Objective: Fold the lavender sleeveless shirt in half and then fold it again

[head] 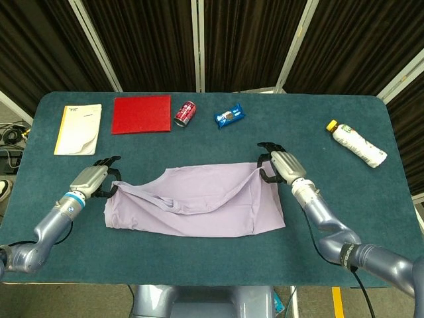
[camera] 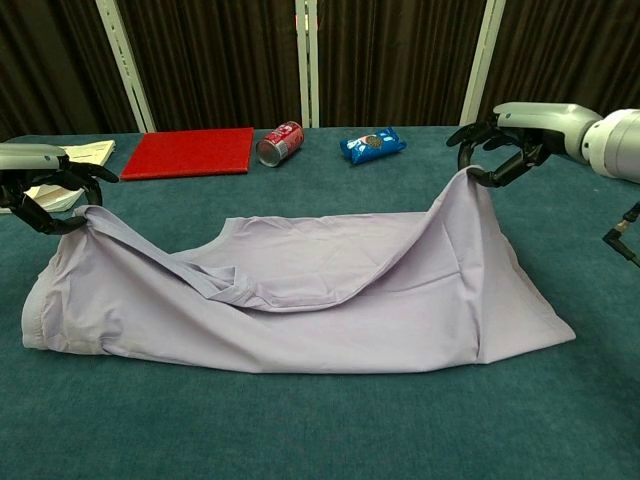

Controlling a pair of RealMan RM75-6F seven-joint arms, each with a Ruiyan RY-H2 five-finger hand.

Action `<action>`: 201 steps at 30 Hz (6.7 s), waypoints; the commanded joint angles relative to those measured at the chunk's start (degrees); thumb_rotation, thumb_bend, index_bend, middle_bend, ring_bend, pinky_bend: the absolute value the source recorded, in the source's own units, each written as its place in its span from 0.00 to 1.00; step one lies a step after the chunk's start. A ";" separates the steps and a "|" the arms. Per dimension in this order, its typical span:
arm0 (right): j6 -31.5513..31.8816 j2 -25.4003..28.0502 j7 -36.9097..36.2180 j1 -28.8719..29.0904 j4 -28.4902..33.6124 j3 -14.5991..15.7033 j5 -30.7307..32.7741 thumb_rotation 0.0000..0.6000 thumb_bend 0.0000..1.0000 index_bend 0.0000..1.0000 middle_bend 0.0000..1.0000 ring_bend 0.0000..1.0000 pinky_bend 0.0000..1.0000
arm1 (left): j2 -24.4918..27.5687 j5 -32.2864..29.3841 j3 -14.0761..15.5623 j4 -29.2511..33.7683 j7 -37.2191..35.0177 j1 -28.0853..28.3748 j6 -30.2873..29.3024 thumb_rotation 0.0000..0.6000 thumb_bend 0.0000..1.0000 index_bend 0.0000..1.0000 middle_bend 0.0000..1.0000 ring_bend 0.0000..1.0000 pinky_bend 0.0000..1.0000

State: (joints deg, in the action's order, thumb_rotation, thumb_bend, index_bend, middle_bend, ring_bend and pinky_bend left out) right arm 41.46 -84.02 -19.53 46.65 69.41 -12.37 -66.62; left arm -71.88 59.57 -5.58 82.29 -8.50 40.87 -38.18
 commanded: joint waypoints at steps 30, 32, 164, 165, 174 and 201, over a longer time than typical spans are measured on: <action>-8.02 -13.36 -2.04 3.77 -26.92 -2.30 0.36 1.00 0.49 0.77 0.09 0.00 0.00 | -3.39 -6.70 -0.63 -3.24 6.58 2.62 2.49 1.00 0.61 0.44 0.00 0.00 0.00; -8.12 -13.87 -2.08 3.83 -27.89 -2.44 0.26 1.00 0.48 0.77 0.10 0.00 0.00 | -3.45 -6.94 -0.54 -3.32 6.75 2.70 2.77 1.00 0.61 0.45 0.00 0.00 0.00; 41.86 16.62 1.40 -34.60 11.20 10.51 -24.66 1.00 0.00 0.18 0.00 0.00 0.00 | -29.27 -0.37 -4.62 -16.41 21.88 9.63 -5.18 1.00 0.45 0.53 0.00 0.00 0.00; 41.88 16.62 1.36 -34.61 11.17 10.49 -24.69 1.00 0.00 0.18 0.00 0.00 0.00 | -29.29 -0.50 -4.78 -16.42 21.85 9.63 -5.24 1.00 0.46 0.53 0.00 0.00 0.00; 42.03 16.74 1.28 -34.74 11.16 10.40 -24.85 1.00 0.00 0.18 0.00 0.00 0.00 | -29.12 -2.94 -6.60 -16.91 21.70 9.65 -5.45 1.00 0.48 0.55 0.00 0.00 0.00; 41.31 16.70 1.66 -34.68 11.24 10.27 -24.70 1.00 0.00 0.19 0.00 0.00 0.00 | -30.45 -13.44 -11.65 -21.30 20.42 9.73 -5.02 1.00 0.34 0.00 0.00 0.00 0.00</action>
State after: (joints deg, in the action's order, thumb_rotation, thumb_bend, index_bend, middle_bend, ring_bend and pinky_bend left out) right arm 82.77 -67.31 -17.87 11.98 80.65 -2.10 -91.32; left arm -102.18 45.92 -17.06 61.21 12.21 50.68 -43.00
